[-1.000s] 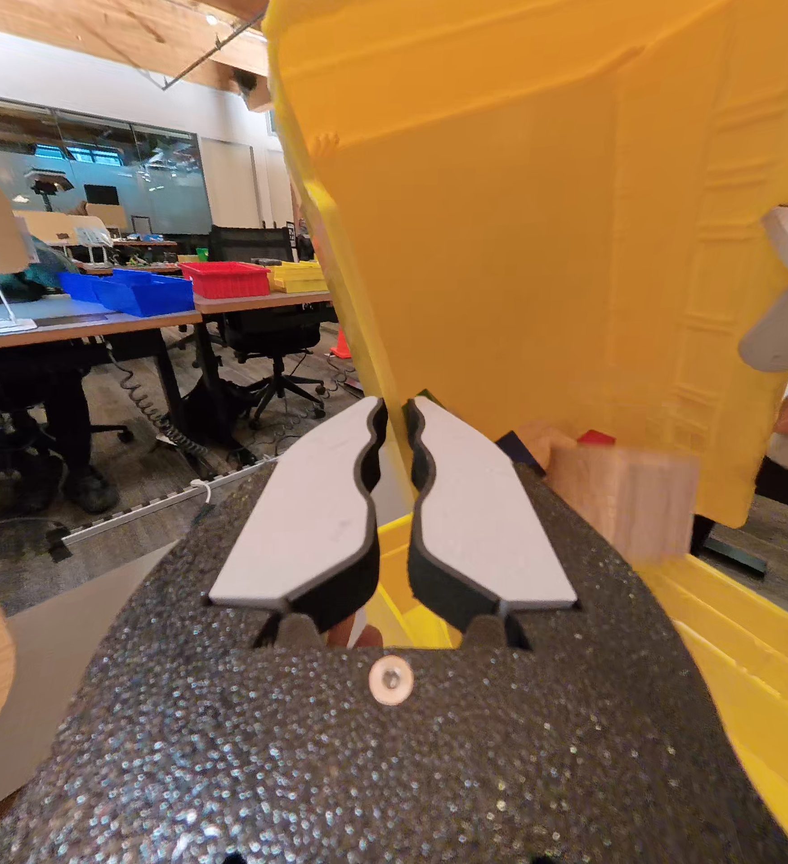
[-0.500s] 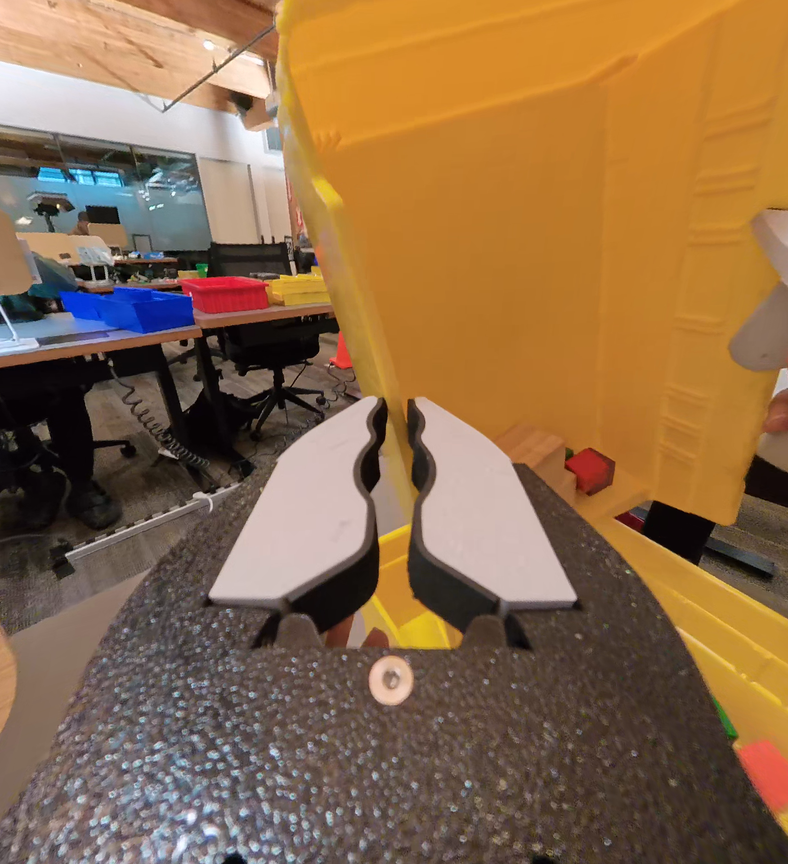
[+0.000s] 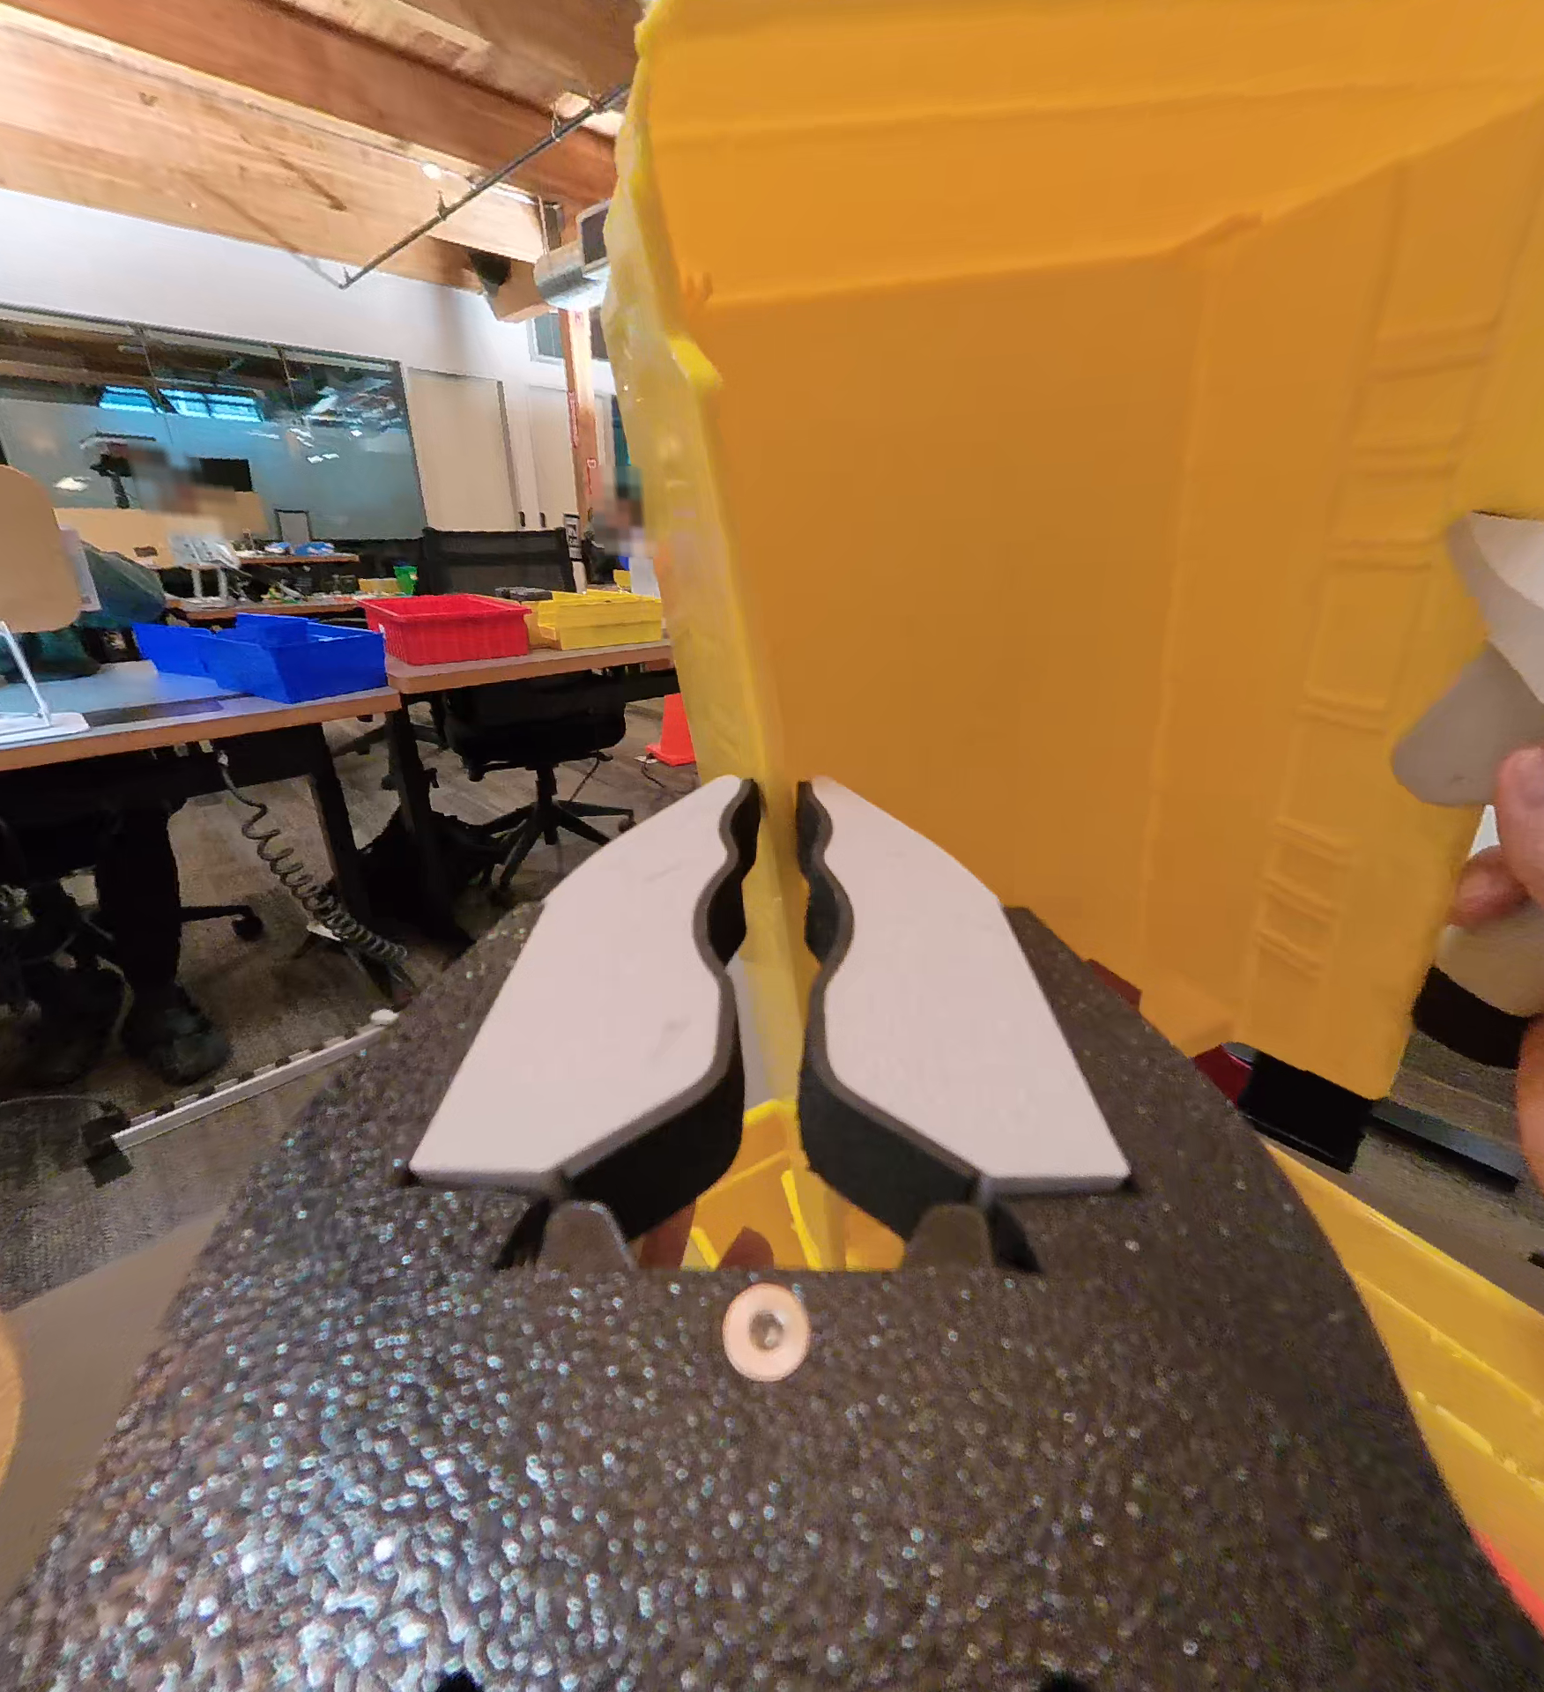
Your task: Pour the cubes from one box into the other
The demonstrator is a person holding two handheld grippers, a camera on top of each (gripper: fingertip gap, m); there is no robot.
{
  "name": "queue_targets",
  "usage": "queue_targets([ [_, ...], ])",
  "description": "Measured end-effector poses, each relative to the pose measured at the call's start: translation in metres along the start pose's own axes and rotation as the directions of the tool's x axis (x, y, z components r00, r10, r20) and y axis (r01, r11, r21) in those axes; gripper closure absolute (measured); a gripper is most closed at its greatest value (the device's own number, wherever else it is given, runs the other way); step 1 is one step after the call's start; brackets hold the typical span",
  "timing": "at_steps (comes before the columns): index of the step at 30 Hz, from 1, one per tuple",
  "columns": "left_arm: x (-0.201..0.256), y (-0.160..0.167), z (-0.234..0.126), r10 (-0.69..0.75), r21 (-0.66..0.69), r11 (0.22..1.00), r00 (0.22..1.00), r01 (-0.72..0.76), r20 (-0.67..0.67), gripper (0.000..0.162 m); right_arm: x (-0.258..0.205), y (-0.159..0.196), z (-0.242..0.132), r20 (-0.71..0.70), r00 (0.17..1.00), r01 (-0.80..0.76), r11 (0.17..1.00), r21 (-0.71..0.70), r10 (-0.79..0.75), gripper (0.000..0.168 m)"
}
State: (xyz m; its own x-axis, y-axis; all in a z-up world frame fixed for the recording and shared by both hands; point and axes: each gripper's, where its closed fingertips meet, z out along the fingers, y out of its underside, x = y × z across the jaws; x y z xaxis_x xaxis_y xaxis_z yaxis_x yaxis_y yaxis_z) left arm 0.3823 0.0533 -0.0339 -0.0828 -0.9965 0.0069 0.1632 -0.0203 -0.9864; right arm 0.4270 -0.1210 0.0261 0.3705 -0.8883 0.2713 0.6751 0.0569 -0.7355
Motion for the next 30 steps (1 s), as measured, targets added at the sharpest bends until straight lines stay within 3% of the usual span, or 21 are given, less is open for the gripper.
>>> queue_targets([
  [5,0.005,0.007,-0.003,-0.011,-0.013,1.0,1.0,0.01,-0.02,0.154,0.003,0.002,-0.004,0.005,1.0,0.01,1.0,-0.005,-0.01,0.163],
  [13,0.015,-0.023,-0.013,0.04,0.079,0.996,0.998,-0.036,-0.05,0.153,0.013,-0.017,-0.005,-0.036,0.999,-0.014,0.997,0.08,0.017,0.163],
  [19,0.014,-0.027,-0.016,0.031,0.098,0.995,0.998,-0.025,-0.061,0.153,0.011,-0.025,-0.008,-0.049,0.999,0.012,0.994,0.109,-0.007,0.163],
  [30,0.015,-0.031,-0.024,0.052,0.079,0.996,0.997,-0.048,-0.058,0.153,0.009,-0.034,-0.011,-0.034,0.999,0.021,0.997,0.075,-0.018,0.163],
])
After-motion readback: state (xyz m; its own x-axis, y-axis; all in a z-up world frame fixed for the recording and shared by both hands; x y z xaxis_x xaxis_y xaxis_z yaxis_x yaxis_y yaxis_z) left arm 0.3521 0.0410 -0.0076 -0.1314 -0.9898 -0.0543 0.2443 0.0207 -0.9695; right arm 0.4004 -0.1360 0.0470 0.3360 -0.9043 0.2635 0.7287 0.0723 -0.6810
